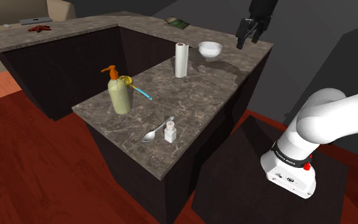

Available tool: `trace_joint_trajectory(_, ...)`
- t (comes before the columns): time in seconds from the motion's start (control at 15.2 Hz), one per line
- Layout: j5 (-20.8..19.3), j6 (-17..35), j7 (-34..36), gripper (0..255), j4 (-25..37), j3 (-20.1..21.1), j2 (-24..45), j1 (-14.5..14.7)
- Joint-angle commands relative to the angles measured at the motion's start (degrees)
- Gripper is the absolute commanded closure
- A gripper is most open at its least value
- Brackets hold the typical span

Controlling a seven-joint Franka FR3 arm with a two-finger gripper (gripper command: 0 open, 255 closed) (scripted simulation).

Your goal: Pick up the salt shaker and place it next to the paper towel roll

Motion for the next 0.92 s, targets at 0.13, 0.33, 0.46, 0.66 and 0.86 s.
trace_joint_trajectory(0.13, 1.1, 2.0, 1.5, 0, -1.8, 1.9, 0.6, 1.0)
trace_joint_trajectory(0.33, 2.6, 5.2, 3.8, 0, -4.0, 4.8, 1.9, 2.6)
trace_joint_trajectory(0.46, 3.6, 7.4, 5.4, 0, -5.2, 6.8, 3.1, 3.7)
trace_joint_trajectory(0.66, 5.0, 10.8, 7.7, 0, -6.7, 9.7, 5.4, 5.2)
trace_joint_trajectory(0.86, 6.2, 14.2, 10.0, 0, -7.6, 12.8, 8.2, 6.7)
